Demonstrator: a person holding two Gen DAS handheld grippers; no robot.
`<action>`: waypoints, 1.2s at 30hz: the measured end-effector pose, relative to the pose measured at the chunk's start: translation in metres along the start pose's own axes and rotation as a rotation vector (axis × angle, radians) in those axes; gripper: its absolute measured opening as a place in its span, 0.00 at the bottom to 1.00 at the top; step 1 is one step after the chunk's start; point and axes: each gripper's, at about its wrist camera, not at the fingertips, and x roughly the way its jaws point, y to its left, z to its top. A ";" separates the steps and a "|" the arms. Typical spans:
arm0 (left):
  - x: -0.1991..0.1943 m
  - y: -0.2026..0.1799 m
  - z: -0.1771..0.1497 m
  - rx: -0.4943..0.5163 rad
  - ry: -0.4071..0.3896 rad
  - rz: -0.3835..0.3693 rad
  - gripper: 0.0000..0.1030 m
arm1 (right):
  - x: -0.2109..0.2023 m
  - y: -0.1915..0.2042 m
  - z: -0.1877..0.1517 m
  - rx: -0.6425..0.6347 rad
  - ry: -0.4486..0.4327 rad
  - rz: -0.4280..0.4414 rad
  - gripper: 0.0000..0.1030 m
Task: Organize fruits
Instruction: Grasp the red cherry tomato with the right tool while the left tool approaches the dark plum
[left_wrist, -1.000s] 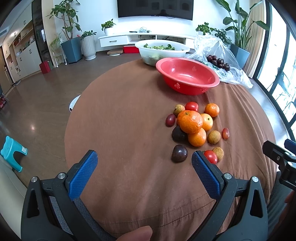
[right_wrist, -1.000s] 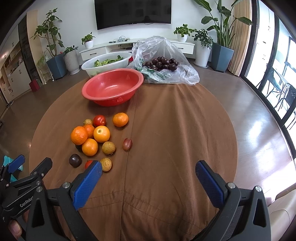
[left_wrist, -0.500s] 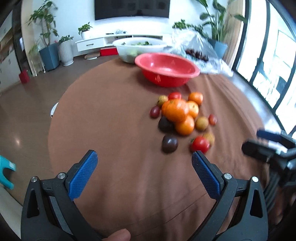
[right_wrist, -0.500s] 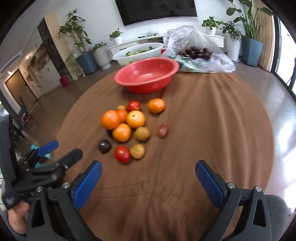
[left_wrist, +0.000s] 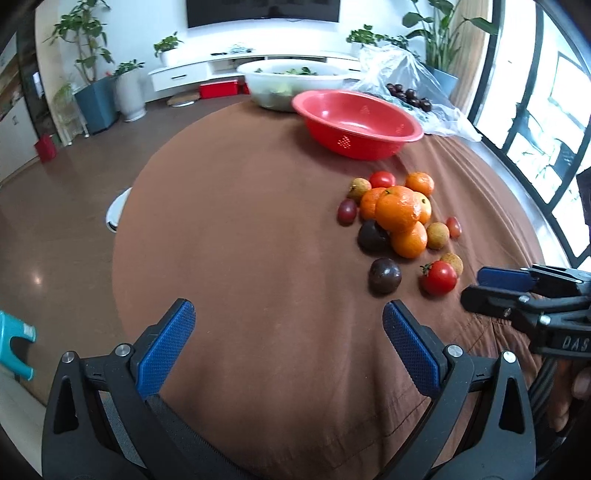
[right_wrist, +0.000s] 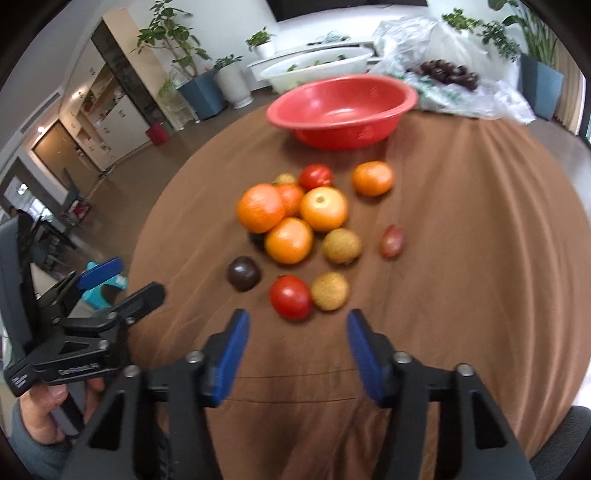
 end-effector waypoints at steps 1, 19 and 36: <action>0.000 0.000 0.000 0.003 -0.002 -0.008 1.00 | 0.001 0.005 0.001 -0.022 0.002 -0.006 0.52; -0.002 0.001 0.000 0.054 -0.080 -0.122 1.00 | 0.029 0.015 0.014 0.027 0.121 -0.137 0.45; 0.000 -0.030 0.011 0.301 -0.097 -0.219 0.99 | 0.030 -0.012 0.030 0.200 0.115 -0.039 0.29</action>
